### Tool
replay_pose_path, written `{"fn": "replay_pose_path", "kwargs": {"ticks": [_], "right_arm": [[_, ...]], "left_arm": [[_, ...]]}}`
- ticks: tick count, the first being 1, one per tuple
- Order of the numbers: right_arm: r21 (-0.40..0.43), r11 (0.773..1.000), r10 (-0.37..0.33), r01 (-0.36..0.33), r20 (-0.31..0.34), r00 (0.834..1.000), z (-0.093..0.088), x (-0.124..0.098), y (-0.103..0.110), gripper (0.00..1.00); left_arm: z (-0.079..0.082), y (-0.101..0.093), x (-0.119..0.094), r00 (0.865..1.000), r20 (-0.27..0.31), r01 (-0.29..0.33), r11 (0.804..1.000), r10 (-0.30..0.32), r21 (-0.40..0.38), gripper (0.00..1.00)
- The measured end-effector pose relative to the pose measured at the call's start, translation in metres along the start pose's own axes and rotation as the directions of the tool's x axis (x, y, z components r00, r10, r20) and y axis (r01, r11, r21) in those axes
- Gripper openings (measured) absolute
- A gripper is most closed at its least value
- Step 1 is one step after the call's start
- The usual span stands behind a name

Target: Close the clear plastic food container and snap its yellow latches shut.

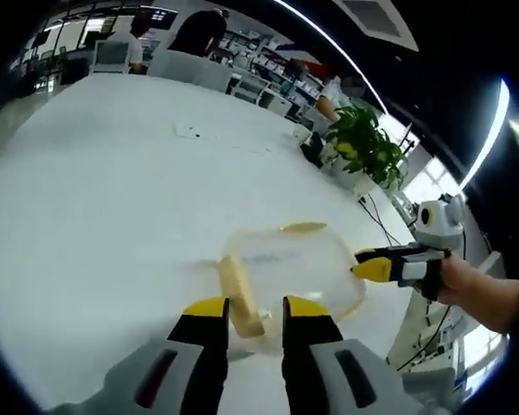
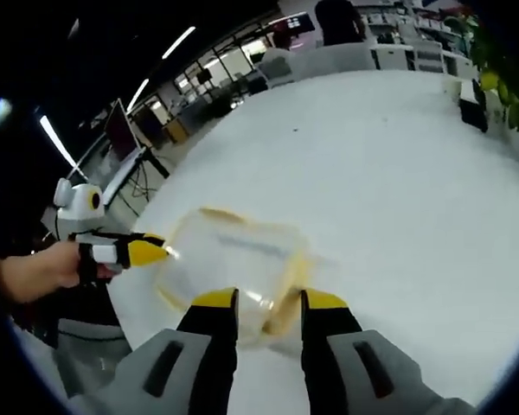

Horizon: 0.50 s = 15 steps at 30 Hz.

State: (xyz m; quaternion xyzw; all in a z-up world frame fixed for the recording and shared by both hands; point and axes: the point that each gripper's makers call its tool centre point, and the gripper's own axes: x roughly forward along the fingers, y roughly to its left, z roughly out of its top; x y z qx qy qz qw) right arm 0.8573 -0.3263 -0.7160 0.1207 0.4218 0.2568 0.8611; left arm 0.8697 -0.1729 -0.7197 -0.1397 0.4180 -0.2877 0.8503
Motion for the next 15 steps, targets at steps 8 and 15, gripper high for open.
{"fn": "replay_pose_path", "kwargs": {"ticks": [8, 15], "right_arm": [[0.071, 0.997, -0.006, 0.006, 0.001, 1.000, -0.0001, 0.0004, 0.0000, 0.22], [0.117, 0.993, -0.004, 0.003, 0.005, 1.000, 0.0008, -0.0002, -0.0032, 0.20]], "left_arm": [[-0.0019, -0.0029, -0.0008, 1.000, 0.007, 0.003, 1.000, -0.003, -0.025, 0.14], [-0.0032, -0.0048, -0.0048, 1.000, 0.016, 0.027, 0.999, -0.026, -0.044, 0.11]]}}
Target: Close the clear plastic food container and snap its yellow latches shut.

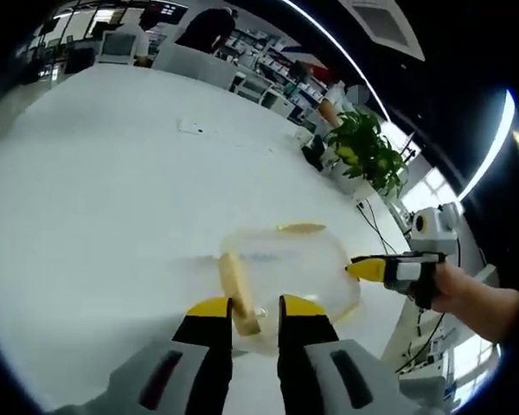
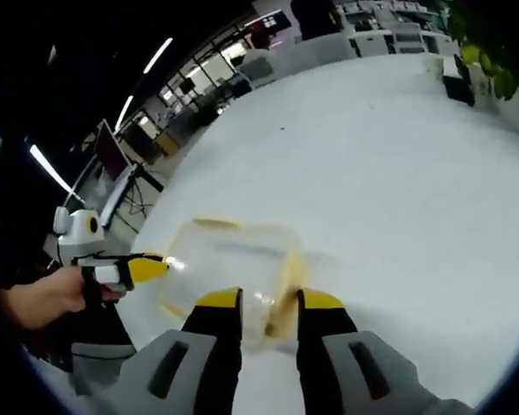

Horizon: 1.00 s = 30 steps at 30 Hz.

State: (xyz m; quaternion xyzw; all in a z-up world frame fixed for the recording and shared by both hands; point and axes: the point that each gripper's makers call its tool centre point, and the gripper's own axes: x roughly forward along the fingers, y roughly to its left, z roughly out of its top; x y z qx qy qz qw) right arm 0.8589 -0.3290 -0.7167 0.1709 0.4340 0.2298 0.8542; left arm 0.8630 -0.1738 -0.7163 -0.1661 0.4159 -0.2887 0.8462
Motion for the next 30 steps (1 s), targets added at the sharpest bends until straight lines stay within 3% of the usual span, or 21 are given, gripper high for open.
{"fn": "replay_pose_path", "kwargs": {"ticks": [2, 3, 4, 5, 13, 16, 20, 23, 24, 26, 27, 30], "right_arm": [[0.008, 1.000, 0.001, -0.002, 0.005, 1.000, 0.001, 0.000, -0.001, 0.18], [0.079, 0.997, -0.015, 0.014, 0.014, 1.000, -0.002, 0.001, -0.003, 0.17], [0.087, 0.996, 0.007, -0.007, 0.004, 1.000, -0.005, 0.002, -0.001, 0.17], [0.049, 0.999, 0.007, -0.008, 0.014, 1.000, -0.005, 0.004, -0.001, 0.17], [0.011, 1.000, 0.014, -0.014, 0.014, 1.000, -0.006, 0.010, 0.003, 0.20], [-0.098, 0.995, -0.013, 0.015, 0.027, 1.000, -0.002, 0.010, 0.005, 0.21], [-0.257, 0.965, -0.045, 0.058, 0.058, 0.997, 0.014, 0.005, 0.015, 0.23], [-0.358, 0.933, -0.006, 0.026, 0.056, 0.998, 0.021, 0.005, 0.031, 0.21], [-0.371, 0.929, -0.002, 0.022, 0.053, 0.999, 0.021, 0.006, 0.033, 0.21], [-0.465, 0.885, -0.009, 0.033, 0.054, 0.999, 0.026, 0.007, 0.038, 0.19], [-0.518, 0.855, 0.010, 0.010, 0.035, 0.999, 0.025, 0.009, 0.043, 0.17], [-0.583, 0.812, 0.035, -0.027, 0.003, 0.999, 0.023, 0.014, 0.053, 0.13]], "left_arm": [[0.000, 0.001, -0.003, 1.000, 0.002, -0.009, 1.000, 0.009, 0.007, 0.11], [0.000, 0.002, -0.007, 1.000, 0.007, -0.006, 1.000, 0.006, -0.015, 0.11], [0.000, 0.003, -0.008, 1.000, 0.008, -0.004, 1.000, 0.004, -0.003, 0.11], [0.000, 0.005, -0.012, 1.000, 0.009, -0.006, 1.000, 0.006, -0.003, 0.11], [-0.001, 0.008, -0.017, 1.000, 0.013, -0.005, 1.000, 0.005, -0.009, 0.14], [-0.005, 0.006, -0.018, 1.000, -0.006, 0.027, 1.000, -0.027, -0.006, 0.16], [-0.002, 0.009, -0.023, 1.000, -0.021, 0.005, 0.988, -0.002, 0.154, 0.19], [0.011, 0.008, -0.027, 1.000, -0.014, 0.007, 0.956, -0.003, 0.292, 0.19], [0.016, 0.005, -0.026, 1.000, -0.021, 0.017, 0.934, -0.010, 0.356, 0.19], [0.024, 0.000, -0.024, 0.999, -0.019, 0.033, 0.899, -0.028, 0.437, 0.19], [0.028, -0.005, -0.023, 0.998, -0.028, 0.056, 0.871, -0.048, 0.488, 0.18], [0.032, -0.021, -0.013, 0.990, -0.079, 0.140, 0.819, -0.116, 0.556, 0.15]]}}
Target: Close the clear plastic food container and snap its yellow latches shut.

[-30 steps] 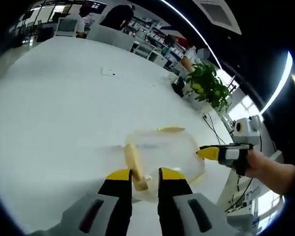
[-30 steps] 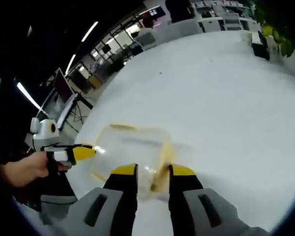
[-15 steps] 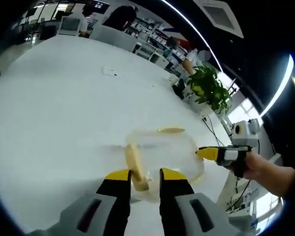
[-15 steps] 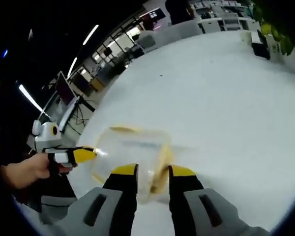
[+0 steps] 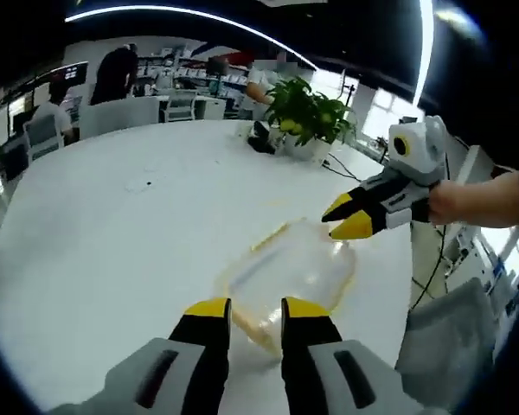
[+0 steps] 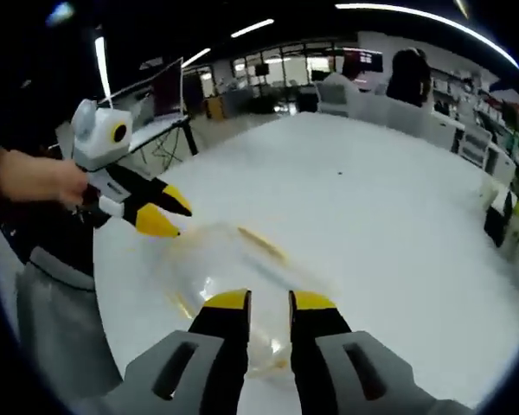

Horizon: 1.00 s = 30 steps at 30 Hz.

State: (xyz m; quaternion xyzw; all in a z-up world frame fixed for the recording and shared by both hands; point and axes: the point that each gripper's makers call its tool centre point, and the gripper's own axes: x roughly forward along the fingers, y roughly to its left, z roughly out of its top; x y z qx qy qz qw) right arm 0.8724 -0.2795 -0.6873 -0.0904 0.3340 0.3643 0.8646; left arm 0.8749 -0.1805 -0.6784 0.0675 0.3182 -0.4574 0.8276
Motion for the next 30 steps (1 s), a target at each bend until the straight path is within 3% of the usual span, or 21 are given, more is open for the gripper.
{"fn": "replay_pose_path", "kwargs": {"ticks": [2, 6, 11, 17, 30], "right_arm": [[-0.053, 0.998, 0.012, -0.013, -0.014, 1.000, 0.001, 0.003, 0.001, 0.09], [-0.055, 0.997, 0.044, -0.045, -0.022, 0.999, 0.003, 0.008, -0.001, 0.09], [-0.081, 0.993, 0.083, -0.087, -0.052, 0.995, -0.003, 0.008, 0.002, 0.08], [-0.135, 0.981, 0.124, -0.136, -0.094, 0.988, -0.011, 0.008, 0.011, 0.07], [-0.150, 0.965, 0.197, -0.215, -0.130, 0.972, -0.018, 0.010, 0.027, 0.09]], "left_arm": [[0.008, -0.004, 0.008, 0.999, -0.003, 0.041, 0.998, -0.041, 0.044, 0.15], [0.017, -0.021, 0.025, 0.988, -0.054, 0.151, 0.976, -0.144, 0.159, 0.14], [0.019, -0.031, 0.040, 0.976, -0.111, 0.209, 0.945, -0.186, 0.250, 0.12], [0.020, -0.030, 0.052, 0.972, -0.125, 0.225, 0.937, -0.198, 0.268, 0.12], [0.023, -0.029, 0.064, 0.970, -0.143, 0.230, 0.931, -0.196, 0.283, 0.15]]}}
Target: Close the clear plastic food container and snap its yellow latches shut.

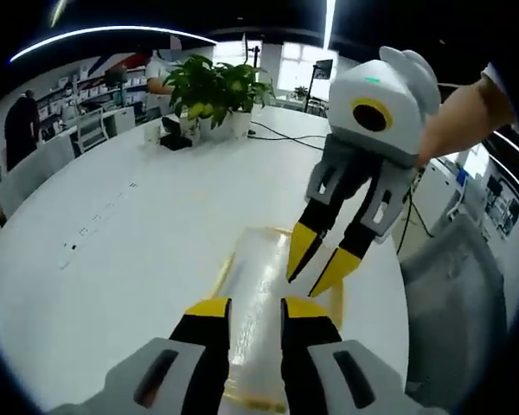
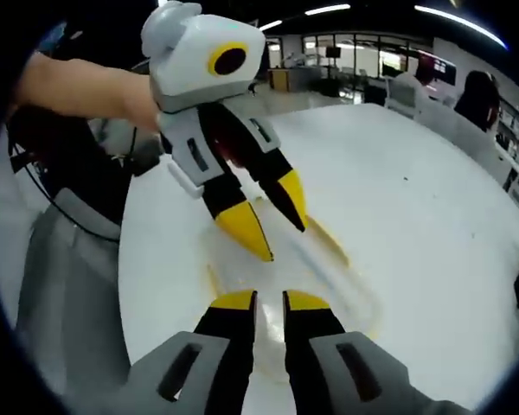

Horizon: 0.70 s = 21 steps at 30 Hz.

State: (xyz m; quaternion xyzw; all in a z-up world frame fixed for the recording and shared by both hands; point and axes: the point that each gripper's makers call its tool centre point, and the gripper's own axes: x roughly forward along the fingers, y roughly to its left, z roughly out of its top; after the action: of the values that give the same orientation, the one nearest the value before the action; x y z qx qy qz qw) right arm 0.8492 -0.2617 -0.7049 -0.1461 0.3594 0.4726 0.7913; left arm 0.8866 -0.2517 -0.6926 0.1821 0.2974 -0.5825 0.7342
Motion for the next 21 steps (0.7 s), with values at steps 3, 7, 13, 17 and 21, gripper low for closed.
{"fn": "replay_pose_path", "kwargs": {"ticks": [3, 7, 13, 17, 21], "right_arm": [[-0.008, 1.000, 0.022, -0.023, -0.005, 1.000, -0.002, -0.001, 0.006, 0.10], [-0.042, 0.998, 0.048, -0.049, -0.025, 0.999, -0.007, -0.002, 0.014, 0.11], [-0.173, 0.983, 0.048, -0.058, -0.060, 0.997, -0.012, -0.003, 0.026, 0.17], [-0.264, 0.963, 0.033, -0.053, -0.083, 0.996, -0.015, -0.001, 0.033, 0.22], [-0.352, 0.936, -0.017, -0.017, -0.094, 0.995, -0.016, 0.000, 0.031, 0.23]], "left_arm": [[0.001, 0.002, 0.002, 1.000, -0.005, -0.002, 1.000, 0.002, -0.001, 0.16], [0.002, 0.007, 0.004, 1.000, -0.013, -0.005, 1.000, 0.005, 0.007, 0.18], [0.005, 0.009, 0.006, 0.999, -0.033, -0.006, 0.999, 0.007, 0.034, 0.21], [0.006, 0.010, 0.009, 0.998, -0.062, 0.002, 0.998, 0.002, 0.067, 0.23], [0.008, 0.013, 0.010, 0.997, -0.075, 0.009, 0.997, -0.003, 0.077, 0.24]]}}
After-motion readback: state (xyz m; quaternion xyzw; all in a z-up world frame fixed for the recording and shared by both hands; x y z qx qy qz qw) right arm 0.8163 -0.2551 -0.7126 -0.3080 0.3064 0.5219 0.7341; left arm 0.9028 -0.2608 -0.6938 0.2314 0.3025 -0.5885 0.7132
